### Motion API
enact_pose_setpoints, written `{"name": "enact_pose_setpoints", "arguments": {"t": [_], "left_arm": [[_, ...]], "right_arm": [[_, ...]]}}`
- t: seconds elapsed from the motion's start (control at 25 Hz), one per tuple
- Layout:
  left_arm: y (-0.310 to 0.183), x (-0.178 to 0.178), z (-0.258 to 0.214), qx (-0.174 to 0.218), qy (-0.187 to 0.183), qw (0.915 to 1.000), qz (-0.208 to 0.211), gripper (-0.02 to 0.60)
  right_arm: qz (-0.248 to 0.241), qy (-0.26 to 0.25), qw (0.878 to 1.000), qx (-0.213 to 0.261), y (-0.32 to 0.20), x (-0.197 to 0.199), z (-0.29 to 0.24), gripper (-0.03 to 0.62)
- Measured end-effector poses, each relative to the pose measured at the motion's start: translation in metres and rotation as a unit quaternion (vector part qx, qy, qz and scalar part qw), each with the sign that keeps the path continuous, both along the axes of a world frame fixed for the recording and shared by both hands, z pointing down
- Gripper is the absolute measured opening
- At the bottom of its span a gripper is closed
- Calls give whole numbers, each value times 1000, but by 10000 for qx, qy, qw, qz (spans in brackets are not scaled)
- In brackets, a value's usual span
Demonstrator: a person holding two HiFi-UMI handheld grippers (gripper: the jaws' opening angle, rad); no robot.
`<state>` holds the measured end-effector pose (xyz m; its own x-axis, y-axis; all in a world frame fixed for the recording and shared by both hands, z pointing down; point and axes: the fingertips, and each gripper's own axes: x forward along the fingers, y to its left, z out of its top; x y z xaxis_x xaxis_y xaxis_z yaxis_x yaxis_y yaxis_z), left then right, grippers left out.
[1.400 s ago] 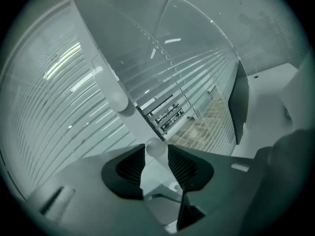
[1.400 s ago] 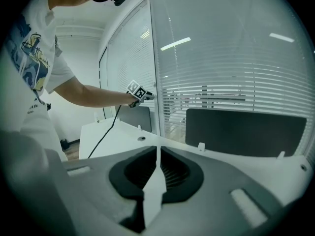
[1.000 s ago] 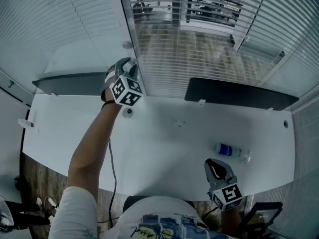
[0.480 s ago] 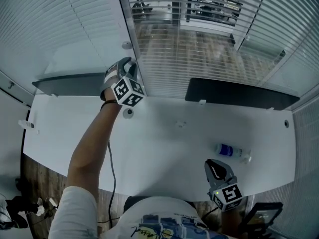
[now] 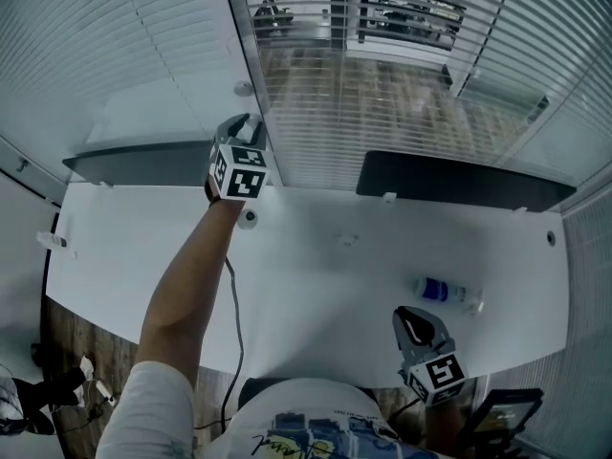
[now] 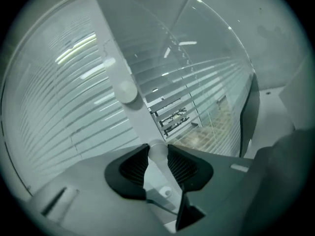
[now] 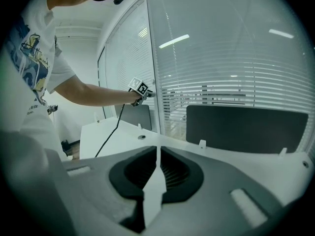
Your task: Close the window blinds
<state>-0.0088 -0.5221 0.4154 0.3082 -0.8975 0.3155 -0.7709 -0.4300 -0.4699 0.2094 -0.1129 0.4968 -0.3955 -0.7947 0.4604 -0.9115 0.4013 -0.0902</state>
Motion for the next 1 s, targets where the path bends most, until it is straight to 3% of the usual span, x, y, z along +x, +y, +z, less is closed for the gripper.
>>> {"name": "enact_pose_setpoints", "arguments": {"t": [0.08,0.2,0.32,0.4,0.48,0.52,0.6,0.68,0.72,0.76,0.8,0.84,0.92,0.96,1.0], "left_arm": [[-2,-3,-4,-189,648,9976,-152,129],[-3,-6,-5,-521,1712,9832,-361,129],[0,-7,-1,-834,2665,9589,-503,129],[-1,-8,0,-1049,3288,9370,-551,127],[-3,-9,1,-1270,3959,9076,-580,127],[-3,-9,1,-1382,4329,8888,-599,127],[-3,-12,1,-1592,5105,8426,-647,127],[-4,-14,3,-1767,5856,7882,-681,127],[-4,-15,4,-1824,6139,7649,-685,127],[-4,-16,3,-1858,6332,7483,-681,127],[-5,-16,3,-1873,6447,7381,-670,127],[-6,-17,2,-1872,6497,7338,-655,127],[-7,-17,1,-1828,6427,7413,-621,127],[-6,-17,2,-1782,6307,7529,-602,129],[-5,-16,2,-1714,6118,7700,-586,129]], "right_arm": [[5,6,10000,-15,-2,-1,-3,14],[13,-1,10000,-6,-2,0,-2,14],[15,-7,10000,-7,0,1,1,14],[4,-20,10000,-8,0,0,1,14],[-17,-9,10000,-17,-1,-1,-1,14],[-23,-5,10000,-25,-1,-2,-1,14],[-29,-7,10000,-43,-1,-2,-1,14],[-36,-10,10000,-51,-1,-3,-1,14],[-37,-12,10000,-55,-1,-3,-1,14],[-39,-12,10000,-51,-1,-4,-1,14],[-42,-7,10000,-44,-2,-4,-2,14],[-43,-1,10000,-42,-3,-5,-4,14],[-40,7,10000,-38,-2,-4,-4,14],[-40,12,10000,-36,-2,-3,-2,14],[-39,16,10000,-34,-1,-2,-1,14]]}}
